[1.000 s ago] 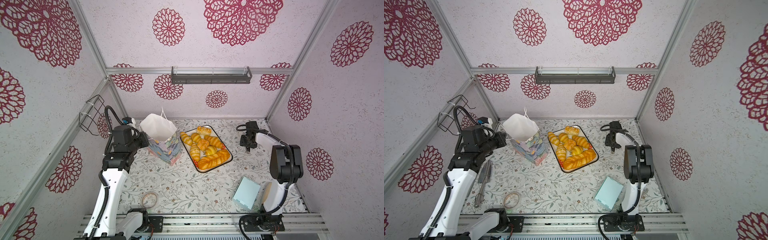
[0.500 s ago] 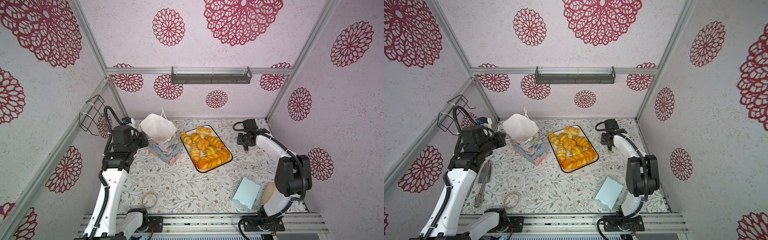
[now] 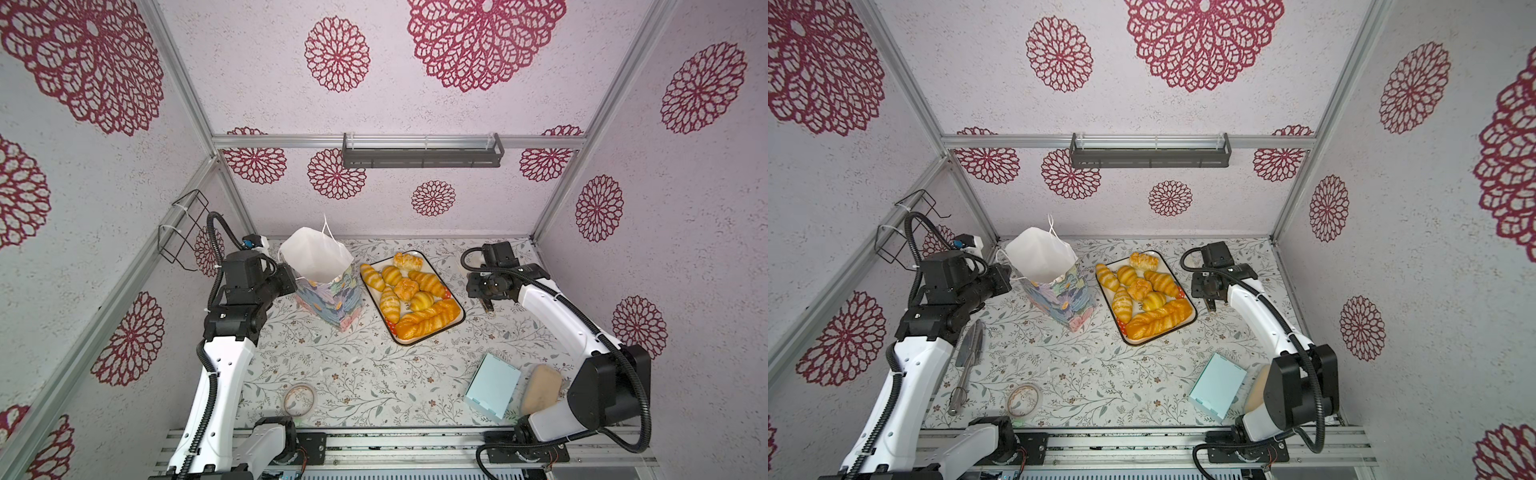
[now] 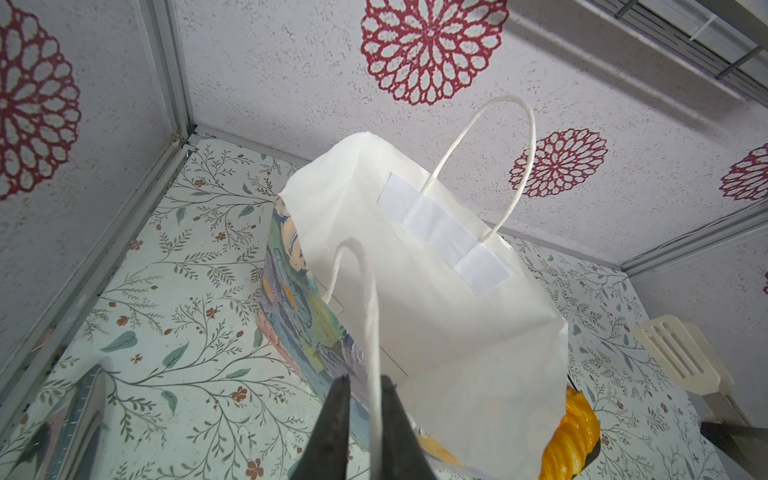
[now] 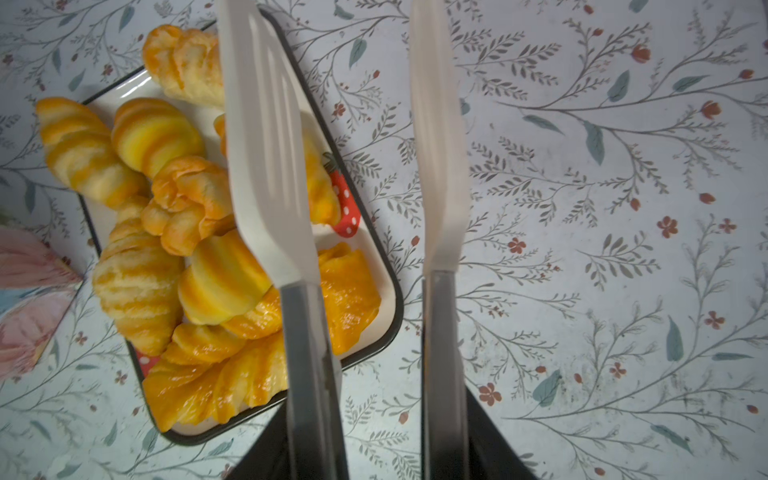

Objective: Place the fake bread into the paper bag
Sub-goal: 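Lift the tongs with the right gripper and move them over the bread tray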

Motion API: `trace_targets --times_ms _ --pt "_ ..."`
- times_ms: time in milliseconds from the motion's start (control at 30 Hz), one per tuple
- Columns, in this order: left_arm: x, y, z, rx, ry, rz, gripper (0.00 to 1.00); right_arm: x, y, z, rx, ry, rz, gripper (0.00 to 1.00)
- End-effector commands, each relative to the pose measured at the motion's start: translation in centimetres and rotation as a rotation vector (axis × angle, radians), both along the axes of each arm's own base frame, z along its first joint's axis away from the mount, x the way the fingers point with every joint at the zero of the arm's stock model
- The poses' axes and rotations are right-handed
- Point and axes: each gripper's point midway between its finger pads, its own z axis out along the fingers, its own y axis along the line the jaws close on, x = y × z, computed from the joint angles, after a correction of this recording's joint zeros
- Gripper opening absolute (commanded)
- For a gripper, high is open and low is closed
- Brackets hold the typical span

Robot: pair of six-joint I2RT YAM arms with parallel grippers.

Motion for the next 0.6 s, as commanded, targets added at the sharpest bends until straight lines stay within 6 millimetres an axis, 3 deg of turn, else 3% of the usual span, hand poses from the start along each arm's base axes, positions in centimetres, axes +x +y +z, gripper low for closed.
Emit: trace_targets --times_ms 0,567 --pt "0.2 0.2 0.2 -0.008 -0.018 0.005 0.16 -1.8 1.5 1.5 0.064 0.005 0.03 0.49" --pt "0.4 0.1 0.0 -0.029 -0.013 -0.01 0.17 -5.9 5.6 -1.2 0.065 0.137 0.179 0.57"
